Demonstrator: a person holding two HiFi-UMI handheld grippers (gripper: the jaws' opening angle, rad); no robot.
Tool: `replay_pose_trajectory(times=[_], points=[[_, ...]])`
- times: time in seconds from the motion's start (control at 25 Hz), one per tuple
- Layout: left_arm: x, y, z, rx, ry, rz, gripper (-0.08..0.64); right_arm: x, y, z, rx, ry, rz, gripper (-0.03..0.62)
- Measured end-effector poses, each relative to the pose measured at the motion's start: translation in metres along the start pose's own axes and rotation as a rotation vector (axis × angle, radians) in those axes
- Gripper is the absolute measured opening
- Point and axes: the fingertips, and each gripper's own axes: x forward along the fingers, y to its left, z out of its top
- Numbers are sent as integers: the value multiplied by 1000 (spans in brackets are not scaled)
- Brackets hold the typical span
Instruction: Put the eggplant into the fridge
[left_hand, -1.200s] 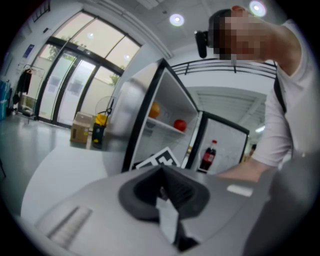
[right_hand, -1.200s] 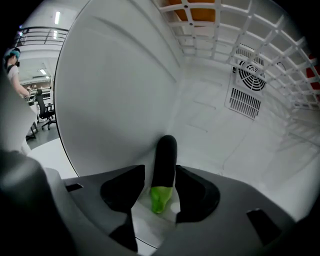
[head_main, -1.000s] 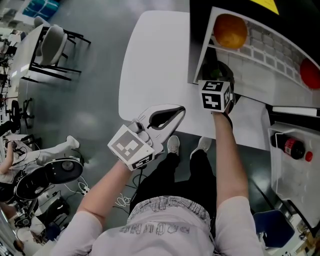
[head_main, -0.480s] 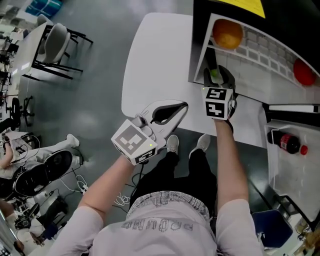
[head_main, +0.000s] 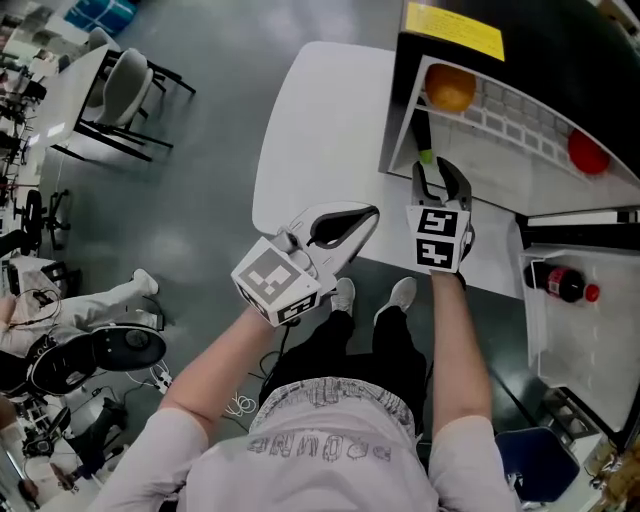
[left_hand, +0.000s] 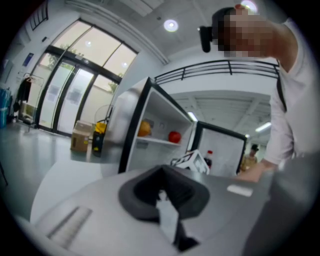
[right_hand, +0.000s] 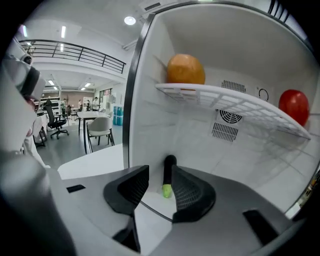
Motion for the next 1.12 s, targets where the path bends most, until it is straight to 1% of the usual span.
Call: replay_pose_trajectory(times=[0.08, 0.16, 0.28, 0.64, 0.96, 1.12], points=[[-1, -3, 5, 7, -5, 0, 8, -11, 1, 3, -3, -8, 2, 136], [-3, -6, 9, 10, -10, 2, 8, -23, 2, 8, -8, -21, 5, 112], [-6, -11, 15, 15, -15, 0, 8, -41, 4, 16, -21, -39, 12, 97], [-13, -21, 28, 26, -21, -10, 8, -92, 9, 48, -68, -108, 44, 72], [-11, -31, 29, 32, -21, -26, 8, -129, 9, 60, -72, -160, 82, 50], [-11, -36, 32, 37, -21, -32, 8, -147, 13, 61, -80, -166, 112, 40]])
